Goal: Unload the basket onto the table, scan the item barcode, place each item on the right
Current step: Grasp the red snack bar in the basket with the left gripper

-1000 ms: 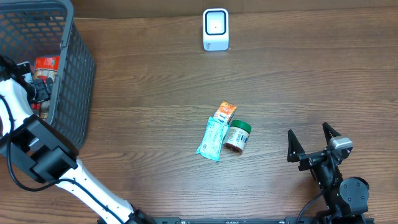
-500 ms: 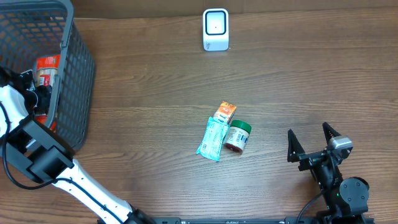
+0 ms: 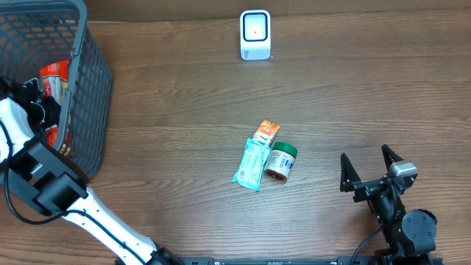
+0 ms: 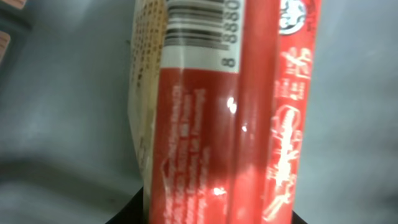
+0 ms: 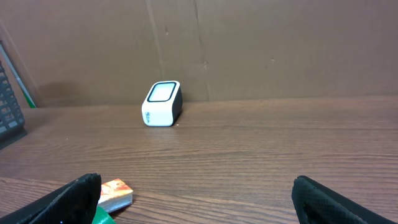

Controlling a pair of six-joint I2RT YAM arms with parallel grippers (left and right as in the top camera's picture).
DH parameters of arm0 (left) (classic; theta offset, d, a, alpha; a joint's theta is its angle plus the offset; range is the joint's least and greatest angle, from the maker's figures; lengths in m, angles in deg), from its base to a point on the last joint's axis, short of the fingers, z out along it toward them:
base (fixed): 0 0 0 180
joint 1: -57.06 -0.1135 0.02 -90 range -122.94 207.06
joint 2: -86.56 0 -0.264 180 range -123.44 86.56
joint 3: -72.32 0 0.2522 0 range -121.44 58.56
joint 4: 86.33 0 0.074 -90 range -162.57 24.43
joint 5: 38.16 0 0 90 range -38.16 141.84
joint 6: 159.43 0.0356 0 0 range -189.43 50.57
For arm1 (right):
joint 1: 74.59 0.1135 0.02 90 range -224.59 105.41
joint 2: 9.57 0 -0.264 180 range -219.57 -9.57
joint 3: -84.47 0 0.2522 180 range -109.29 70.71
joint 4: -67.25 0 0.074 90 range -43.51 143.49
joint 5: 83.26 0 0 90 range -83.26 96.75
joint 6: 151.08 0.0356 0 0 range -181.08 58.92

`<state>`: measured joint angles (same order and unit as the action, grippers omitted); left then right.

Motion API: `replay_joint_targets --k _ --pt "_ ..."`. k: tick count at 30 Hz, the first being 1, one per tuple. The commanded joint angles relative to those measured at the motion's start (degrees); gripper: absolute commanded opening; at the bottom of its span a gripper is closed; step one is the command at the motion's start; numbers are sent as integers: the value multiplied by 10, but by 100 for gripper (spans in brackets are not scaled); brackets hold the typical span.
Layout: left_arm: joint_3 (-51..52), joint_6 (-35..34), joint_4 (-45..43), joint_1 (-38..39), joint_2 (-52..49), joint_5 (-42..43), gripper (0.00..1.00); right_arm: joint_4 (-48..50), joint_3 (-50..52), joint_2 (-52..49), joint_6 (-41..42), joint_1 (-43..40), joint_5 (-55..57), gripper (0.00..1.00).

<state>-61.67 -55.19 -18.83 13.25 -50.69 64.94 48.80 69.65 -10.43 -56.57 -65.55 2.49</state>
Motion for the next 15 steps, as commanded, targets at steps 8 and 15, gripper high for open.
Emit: replay_joint_targets --k 8,15 --pt "-80 -86 26 8 192 56 4 3 6 4 1 -2 -2 100" --pt "-80 -132 47 18 316 64 4 3 6 4 1 -2 -2 100"
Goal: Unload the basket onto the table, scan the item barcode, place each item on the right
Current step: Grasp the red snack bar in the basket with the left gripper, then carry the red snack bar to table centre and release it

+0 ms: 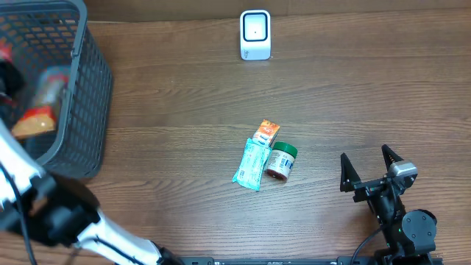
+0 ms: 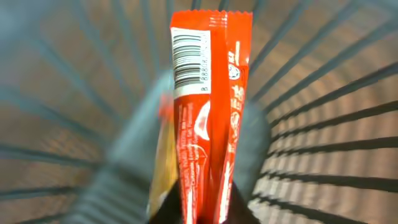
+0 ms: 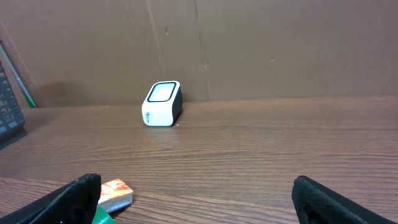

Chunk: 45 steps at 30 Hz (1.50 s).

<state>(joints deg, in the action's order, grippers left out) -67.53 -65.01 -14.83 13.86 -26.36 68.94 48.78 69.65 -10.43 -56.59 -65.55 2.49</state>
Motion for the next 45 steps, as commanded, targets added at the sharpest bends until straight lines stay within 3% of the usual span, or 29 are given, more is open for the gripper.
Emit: replay_joint_targets --k 1,9,17,21,32,40,45 --pt "-21 -34 10 16 88 24 4 3 6 4 2 -2 -2 100" --pt "-21 -50 34 35 176 -2 4 3 6 4 2 -2 -2 100" --pt "-15 -120 111 38 178 16 4 3 6 4 2 -2 -1 100" --pt "-15 -122 151 61 178 34 4 3 6 4 2 -2 -2 100" --pt "-15 -126 204 123 178 -16 4 3 6 4 2 -2 -1 100" --pt "-6 -126 284 233 178 -58 4 3 6 4 2 -2 -1 100" --pt "63 -136 289 352 178 -95 6 3 6 4 2 -2 -2 100"
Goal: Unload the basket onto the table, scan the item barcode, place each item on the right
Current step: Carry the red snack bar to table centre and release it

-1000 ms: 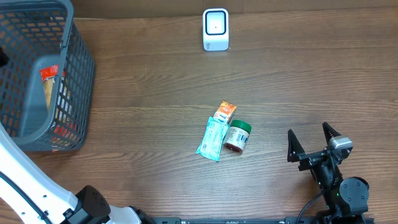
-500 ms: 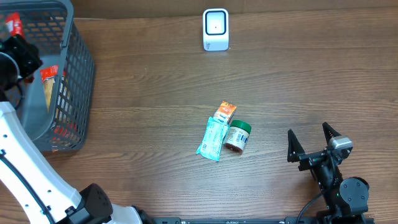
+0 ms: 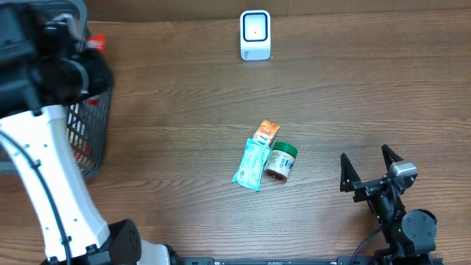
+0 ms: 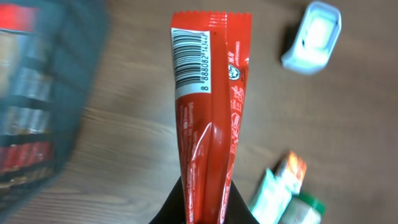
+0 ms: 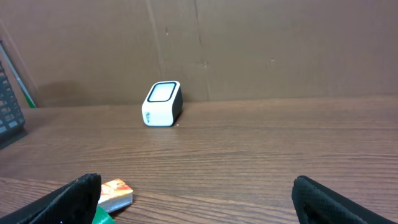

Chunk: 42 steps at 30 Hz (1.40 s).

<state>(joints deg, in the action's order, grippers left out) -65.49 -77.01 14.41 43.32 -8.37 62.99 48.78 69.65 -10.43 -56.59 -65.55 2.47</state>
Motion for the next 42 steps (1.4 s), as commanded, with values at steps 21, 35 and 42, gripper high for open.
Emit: replay_joint_targets --k 21,35,42 --pt "594 -113 -400 358 -2 -58 7 3 6 4 2 -2 -1 100" --pt "579 -110 -393 356 1 -7 83 3 6 4 2 -2 -1 100" --pt "348 -74 -255 316 9 -97 88 3 6 4 2 -2 -1 100"
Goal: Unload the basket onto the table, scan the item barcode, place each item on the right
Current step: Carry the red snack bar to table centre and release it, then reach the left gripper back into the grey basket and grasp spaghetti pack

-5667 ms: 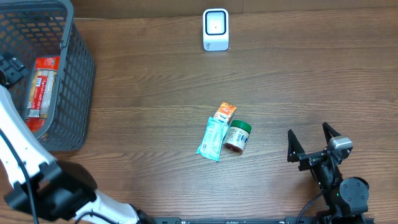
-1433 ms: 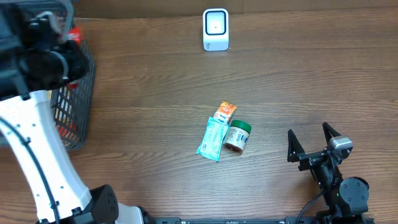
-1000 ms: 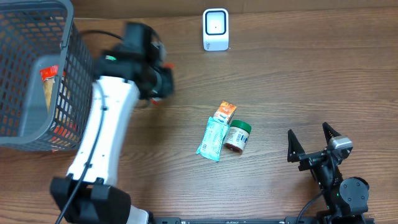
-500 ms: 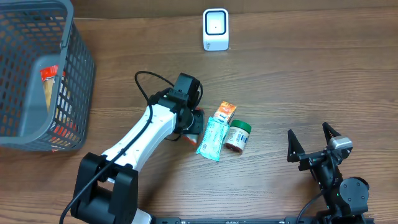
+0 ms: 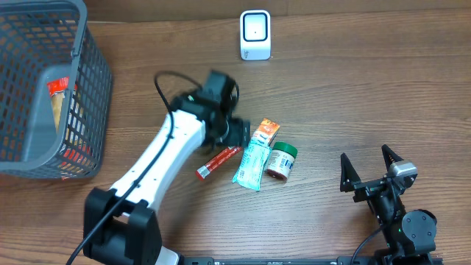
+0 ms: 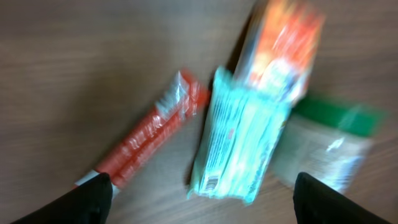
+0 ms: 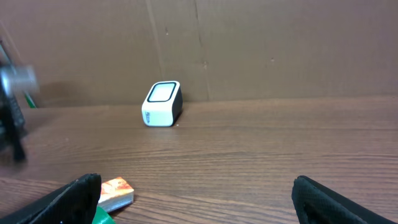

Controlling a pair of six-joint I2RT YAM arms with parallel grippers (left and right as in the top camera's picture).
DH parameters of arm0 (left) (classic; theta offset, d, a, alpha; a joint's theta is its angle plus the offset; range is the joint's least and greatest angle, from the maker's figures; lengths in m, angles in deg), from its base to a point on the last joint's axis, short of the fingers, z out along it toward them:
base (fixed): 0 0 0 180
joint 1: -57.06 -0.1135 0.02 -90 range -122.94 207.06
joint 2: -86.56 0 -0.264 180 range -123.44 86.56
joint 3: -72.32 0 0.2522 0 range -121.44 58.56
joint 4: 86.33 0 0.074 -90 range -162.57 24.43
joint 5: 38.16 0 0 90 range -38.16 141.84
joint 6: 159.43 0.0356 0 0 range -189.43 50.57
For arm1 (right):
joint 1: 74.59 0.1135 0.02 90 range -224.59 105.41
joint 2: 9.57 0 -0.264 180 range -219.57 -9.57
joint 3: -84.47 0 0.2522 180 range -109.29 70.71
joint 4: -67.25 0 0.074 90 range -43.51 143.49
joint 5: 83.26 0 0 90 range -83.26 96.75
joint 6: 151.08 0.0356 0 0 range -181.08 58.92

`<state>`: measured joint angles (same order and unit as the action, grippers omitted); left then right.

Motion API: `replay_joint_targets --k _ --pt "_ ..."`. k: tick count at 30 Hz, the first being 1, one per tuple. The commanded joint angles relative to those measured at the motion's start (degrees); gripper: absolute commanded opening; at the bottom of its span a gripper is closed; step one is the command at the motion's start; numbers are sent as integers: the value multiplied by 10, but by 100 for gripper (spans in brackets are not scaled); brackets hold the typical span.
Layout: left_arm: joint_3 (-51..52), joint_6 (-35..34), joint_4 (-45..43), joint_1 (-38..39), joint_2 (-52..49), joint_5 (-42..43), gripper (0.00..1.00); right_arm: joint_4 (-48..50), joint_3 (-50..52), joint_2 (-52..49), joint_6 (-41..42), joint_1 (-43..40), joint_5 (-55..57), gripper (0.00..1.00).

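A long red snack packet (image 5: 218,162) lies flat on the wooden table just left of a teal packet (image 5: 250,163). My left gripper (image 5: 234,134) hovers above them, open and empty. In the blurred left wrist view the red packet (image 6: 149,140) runs diagonally beside the teal packet (image 6: 242,143), between my spread fingertips (image 6: 87,199). The white barcode scanner (image 5: 255,34) stands at the table's far edge, and shows too as the scanner (image 7: 161,103) in the right wrist view. My right gripper (image 5: 372,173) rests open at the near right.
An orange box (image 5: 266,132) and a green-lidded jar (image 5: 281,160) lie against the teal packet. A grey wire basket (image 5: 88,88) with more red packets stands at the far left. A brown cardboard wall (image 7: 249,43) backs the table.
My left gripper held the red packet in the air near the basket; now the packet lies on the table beside the teal packet and the gripper is open above it. The right arm is unmoved.
My left gripper was shut on the red packet down in the basket. Then it held the packet higher inside the basket, then clear of it with the scanner in view. Now the packet rests by the other items, let go.
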<state>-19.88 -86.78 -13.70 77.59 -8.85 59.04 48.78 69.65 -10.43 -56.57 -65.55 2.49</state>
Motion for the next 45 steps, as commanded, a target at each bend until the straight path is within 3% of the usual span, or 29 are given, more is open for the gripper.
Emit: replay_joint_targets --k 1,5,10,18,23,30,45 --pt "-153 28 45 -39 14 -83 89 3 6 4 1 -2 -1 100" --pt "-301 37 82 -107 14 -190 98 3 6 4 1 -2 -2 100" --pt "-406 37 75 -229 14 -273 100 3 6 4 1 -2 -2 100" --pt "-413 56 53 -431 -1 -266 100 3 6 4 1 -2 -2 100" --pt "-413 75 43 -516 -48 -224 100 3 6 4 1 -2 -2 100" --pt "-413 148 18 -563 -189 -133 100 3 6 4 1 -2 -2 100" --pt "-413 191 -18 -562 -440 -130 100 3 6 4 1 -2 -2 100"
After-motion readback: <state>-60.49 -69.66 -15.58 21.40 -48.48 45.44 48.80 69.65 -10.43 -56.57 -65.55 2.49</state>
